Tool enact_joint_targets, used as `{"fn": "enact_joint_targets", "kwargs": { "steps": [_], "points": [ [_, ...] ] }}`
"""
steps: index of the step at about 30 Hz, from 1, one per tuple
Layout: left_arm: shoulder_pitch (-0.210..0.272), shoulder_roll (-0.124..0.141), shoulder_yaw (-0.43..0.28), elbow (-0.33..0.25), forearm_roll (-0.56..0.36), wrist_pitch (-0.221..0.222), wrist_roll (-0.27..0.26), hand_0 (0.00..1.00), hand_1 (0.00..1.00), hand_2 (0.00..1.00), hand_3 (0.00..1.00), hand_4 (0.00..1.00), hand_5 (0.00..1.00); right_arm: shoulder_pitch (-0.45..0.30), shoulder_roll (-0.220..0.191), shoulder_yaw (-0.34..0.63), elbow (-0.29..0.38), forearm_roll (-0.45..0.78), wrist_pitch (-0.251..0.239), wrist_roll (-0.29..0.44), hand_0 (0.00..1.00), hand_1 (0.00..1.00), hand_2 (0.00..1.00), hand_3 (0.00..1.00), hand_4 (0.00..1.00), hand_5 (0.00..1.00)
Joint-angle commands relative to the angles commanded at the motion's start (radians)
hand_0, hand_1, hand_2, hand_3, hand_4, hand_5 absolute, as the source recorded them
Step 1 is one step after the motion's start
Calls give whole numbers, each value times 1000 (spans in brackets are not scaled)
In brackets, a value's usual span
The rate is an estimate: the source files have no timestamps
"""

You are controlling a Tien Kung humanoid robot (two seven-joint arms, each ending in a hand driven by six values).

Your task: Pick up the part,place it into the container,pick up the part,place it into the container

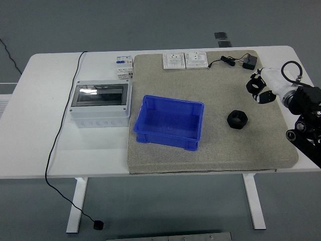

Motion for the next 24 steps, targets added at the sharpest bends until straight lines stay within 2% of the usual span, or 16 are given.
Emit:
{"fn": "enact_joint_targets", "kwargs": {
  "steps": [6, 7, 8, 12, 13, 18, 19, 24],
  "points": [
    [0, -1, -6, 0, 10, 2, -1, 710, 577, 545, 532, 528, 470, 11, 111, -118, 170, 11, -37, 22, 432, 602, 661, 669, 308, 2],
    [0, -1, -6, 0, 9, 3, -1, 710, 576, 542, 533, 527, 469, 11, 128, -136, 188, 7, -44, 25, 473, 629, 667, 676, 311, 2],
    [0, -1, -4, 0, 6, 4, -3, 710, 576, 542, 533, 527, 469, 13, 145, -157, 206, -2, -50, 27, 473, 629, 667, 676, 311, 2],
    [2, -1, 0, 0, -3, 10, -9, 710, 576, 542, 533, 527, 469, 25, 171, -208, 236, -32, -59, 30, 473, 629, 667, 676, 311, 2],
    [3, 0, 1, 0, -5, 11, -10, 710, 575, 540, 531, 526, 466, 29, 174, -215, 237, -36, -59, 29, 465, 655, 697, 690, 307, 2],
    [1, 1, -1, 0, 2, 10, -11, 710, 575, 540, 531, 526, 466, 41, 186, -239, 213, -38, -27, 15, 465, 655, 697, 690, 307, 2],
    [1, 1, -1, 0, 3, 10, -12, 709, 574, 537, 531, 526, 467, 42, 188, -240, 207, -37, -16, 9, 409, 671, 739, 687, 676, 65],
    [1, 1, -2, 0, 5, 13, -13, 709, 574, 537, 531, 526, 467, 46, 193, -246, 188, -26, 32, -14, 409, 671, 739, 687, 676, 65]
  ]
}}
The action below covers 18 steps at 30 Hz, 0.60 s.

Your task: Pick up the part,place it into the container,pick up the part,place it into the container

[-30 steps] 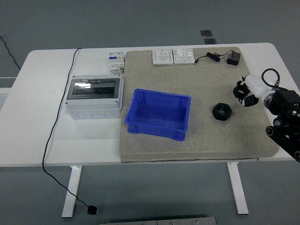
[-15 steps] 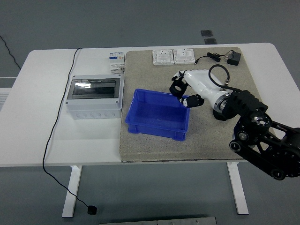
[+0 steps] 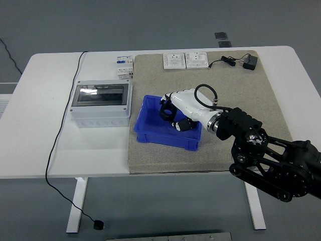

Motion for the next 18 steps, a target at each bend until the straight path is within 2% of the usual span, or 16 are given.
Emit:
{"fn": "enact_joint_targets", "kwargs": {
  "steps": [1, 12, 16, 18],
  "points": [
    [0, 0, 0, 0, 1, 0, 0, 707, 572, 535, 530, 525, 466, 0, 0, -1, -2, 0, 7, -5, 473, 750, 797, 731, 765, 125],
    [1, 1, 1, 0, 1, 2, 0, 709, 573, 534, 529, 525, 466, 1, 0, 4, -5, -9, 37, -37, 491, 768, 810, 764, 785, 154],
    [1, 1, 0, 0, 3, 2, -1, 707, 572, 532, 529, 524, 465, -5, -4, 18, -1, -2, 29, -34, 493, 774, 815, 770, 797, 167],
    [0, 1, -1, 0, 5, 2, -1, 707, 572, 532, 529, 524, 465, -26, -18, 58, 19, 0, 13, -30, 493, 774, 815, 770, 797, 167]
  ]
}}
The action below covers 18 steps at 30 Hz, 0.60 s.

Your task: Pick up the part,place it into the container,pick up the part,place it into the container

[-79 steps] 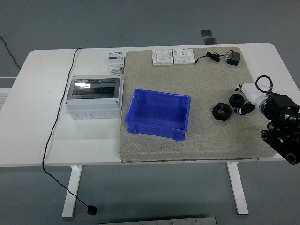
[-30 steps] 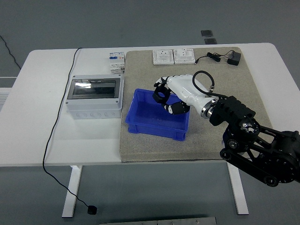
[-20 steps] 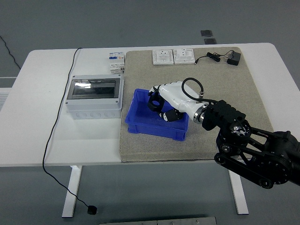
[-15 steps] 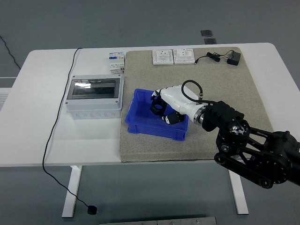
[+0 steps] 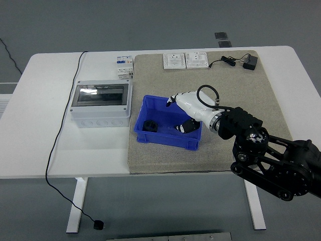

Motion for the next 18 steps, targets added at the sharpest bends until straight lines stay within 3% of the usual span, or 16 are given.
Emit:
{"fn": "enact_joint_targets", "kwargs": {
  "steps": [5, 9, 12, 13, 18],
  "points": [
    [6, -2, 9, 0, -22, 6, -5, 707, 570, 531, 527, 524, 464, -76, -75, 122, 35, -15, -17, -25, 475, 759, 812, 776, 807, 185],
    [6, -3, 4, 0, -18, 7, -6, 707, 565, 527, 527, 523, 464, -116, -132, 189, -7, -4, 33, -77, 475, 760, 821, 812, 829, 199],
    [7, -4, 4, 0, -19, 8, -6, 707, 565, 527, 527, 523, 464, -139, -142, 205, -49, 4, 65, -103, 475, 760, 821, 812, 829, 199],
    [7, -5, 4, 0, -18, 8, -6, 706, 567, 528, 526, 521, 465, -143, -141, 209, -59, 4, 71, -107, 479, 763, 828, 833, 910, 302],
    [6, -6, 1, 0, -11, 7, -5, 706, 567, 528, 526, 521, 465, -147, -132, 222, -102, 4, 104, -125, 479, 763, 828, 833, 910, 302]
  ]
}}
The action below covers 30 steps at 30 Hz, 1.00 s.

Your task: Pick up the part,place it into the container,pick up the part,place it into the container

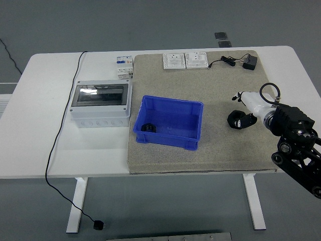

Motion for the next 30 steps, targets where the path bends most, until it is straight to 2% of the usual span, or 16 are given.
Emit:
{"fn": "enact_joint_targets", "kwargs": {
  "steps": [1, 7, 13, 14, 19, 20, 25, 26, 30],
  "points": [
    [0, 0, 0, 0, 0, 0, 0, 706, 566, 527, 525, 520, 468, 1, 1, 1, -5, 5, 4, -2, 479, 763, 828, 851, 993, 430],
    [-1, 1, 1, 0, 0, 0, 0, 706, 566, 525, 525, 519, 466, 13, 10, -5, -32, 27, 14, -3, 476, 758, 825, 848, 998, 440],
    [-2, 2, 0, 0, 2, 0, -1, 706, 566, 525, 525, 519, 466, 32, 33, -33, -95, 26, 22, -8, 476, 758, 825, 848, 998, 440],
    [-2, 2, 0, 0, 2, 0, -1, 706, 566, 525, 524, 516, 467, 33, 36, -38, -102, 25, 23, -8, 412, 673, 713, 748, 752, 188],
    [-3, 2, 2, 0, 1, 0, -2, 706, 566, 525, 524, 516, 467, 35, 44, -63, -116, 5, 12, 10, 412, 673, 713, 748, 752, 188],
    [-3, 2, 2, 0, 1, 0, -2, 706, 566, 524, 523, 514, 468, 35, 44, -66, -118, -1, 8, 15, 349, 569, 579, 632, 432, 2],
    [-3, 2, 1, 0, 5, -1, -2, 706, 566, 524, 523, 514, 468, 37, 46, -75, -125, -38, 0, 28, 349, 569, 579, 632, 432, 2],
    [-3, 2, 1, 0, 5, -2, -2, 705, 565, 524, 524, 513, 469, 37, 45, -75, -127, -44, -3, 30, 346, 549, 589, 651, 286, 2],
    [-3, 2, 1, 0, 6, -2, -2, 705, 565, 524, 524, 513, 469, 37, 43, -75, -137, -64, -11, 33, 346, 549, 589, 651, 286, 2]
  ]
}}
